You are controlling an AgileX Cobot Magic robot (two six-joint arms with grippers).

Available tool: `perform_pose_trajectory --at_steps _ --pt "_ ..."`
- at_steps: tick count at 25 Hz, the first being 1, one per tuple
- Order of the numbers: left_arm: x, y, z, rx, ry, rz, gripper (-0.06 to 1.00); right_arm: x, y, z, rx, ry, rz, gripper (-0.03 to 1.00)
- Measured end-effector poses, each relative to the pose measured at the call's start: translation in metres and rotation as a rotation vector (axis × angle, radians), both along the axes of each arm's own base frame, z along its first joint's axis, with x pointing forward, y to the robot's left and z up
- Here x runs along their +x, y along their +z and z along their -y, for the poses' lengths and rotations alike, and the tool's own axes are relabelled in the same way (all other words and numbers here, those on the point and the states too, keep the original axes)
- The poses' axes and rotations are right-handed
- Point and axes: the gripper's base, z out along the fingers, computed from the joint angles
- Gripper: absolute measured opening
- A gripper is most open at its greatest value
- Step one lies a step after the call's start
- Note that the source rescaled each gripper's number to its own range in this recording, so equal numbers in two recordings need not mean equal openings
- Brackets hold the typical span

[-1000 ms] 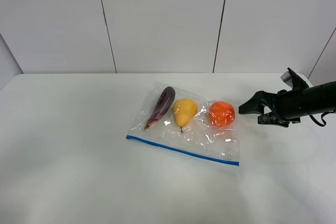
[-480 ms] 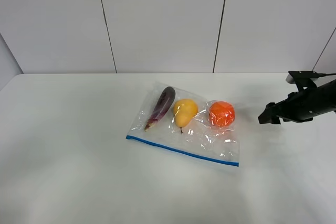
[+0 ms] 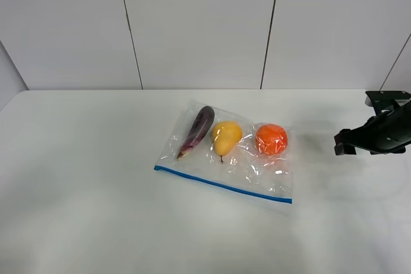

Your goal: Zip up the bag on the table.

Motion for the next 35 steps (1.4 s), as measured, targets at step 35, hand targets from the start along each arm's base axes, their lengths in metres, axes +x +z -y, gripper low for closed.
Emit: perform_pose_trajectory --at_steps 35 --pt "-0.001 0.0 -0.001 0.0 -0.037 0.003 1.0 -0.064 0.178 -0.017 0.266 -0.057 0.207 1.0"
